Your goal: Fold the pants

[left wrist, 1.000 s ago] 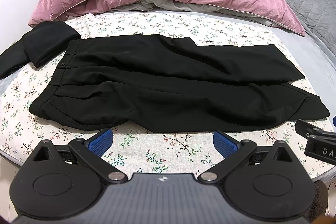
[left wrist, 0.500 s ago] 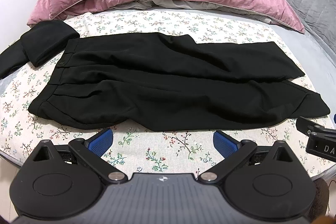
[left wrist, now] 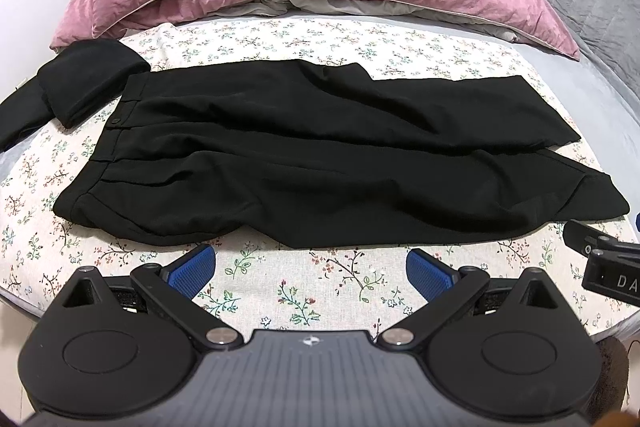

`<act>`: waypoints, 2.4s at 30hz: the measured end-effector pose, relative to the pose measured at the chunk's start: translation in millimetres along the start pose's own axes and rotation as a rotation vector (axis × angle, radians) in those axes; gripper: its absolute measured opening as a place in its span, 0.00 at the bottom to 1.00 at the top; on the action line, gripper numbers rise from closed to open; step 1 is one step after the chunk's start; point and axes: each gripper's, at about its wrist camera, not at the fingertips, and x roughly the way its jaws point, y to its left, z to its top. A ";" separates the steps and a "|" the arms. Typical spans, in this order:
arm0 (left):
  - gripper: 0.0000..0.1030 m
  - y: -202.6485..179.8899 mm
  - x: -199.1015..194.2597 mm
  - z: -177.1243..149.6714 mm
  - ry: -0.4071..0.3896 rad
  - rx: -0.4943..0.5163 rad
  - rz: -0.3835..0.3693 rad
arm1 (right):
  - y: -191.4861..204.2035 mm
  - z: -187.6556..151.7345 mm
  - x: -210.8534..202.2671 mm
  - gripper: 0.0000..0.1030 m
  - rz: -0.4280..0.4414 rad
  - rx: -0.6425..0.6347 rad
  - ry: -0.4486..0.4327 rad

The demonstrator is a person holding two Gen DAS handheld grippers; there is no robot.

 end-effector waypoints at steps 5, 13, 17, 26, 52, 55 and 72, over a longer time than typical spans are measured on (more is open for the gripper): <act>1.00 0.0 0.0 -0.4 0.000 0.000 -0.001 | 0.0 0.3 -0.1 1.00 0.000 0.000 -0.001; 1.00 0.8 0.2 -1.4 0.002 0.003 -0.001 | 0.0 -0.3 0.7 1.00 -0.002 0.000 0.000; 1.00 1.0 0.4 -1.6 0.003 0.003 -0.002 | 0.0 -0.8 1.4 1.00 -0.002 0.000 0.002; 1.00 0.7 0.4 -1.9 0.003 0.004 -0.002 | -0.6 -2.5 3.1 1.00 -0.006 0.001 0.004; 1.00 126.6 69.3 -6.2 0.040 -0.328 -0.016 | -95.5 -14.1 62.5 1.00 -0.013 0.173 0.094; 1.00 154.0 84.0 -9.4 0.048 -0.389 -0.018 | -124.7 -17.5 76.6 0.99 0.018 0.260 0.126; 0.66 230.7 130.4 -15.0 0.030 -0.651 -0.088 | -243.6 20.7 178.5 0.60 0.013 0.615 0.177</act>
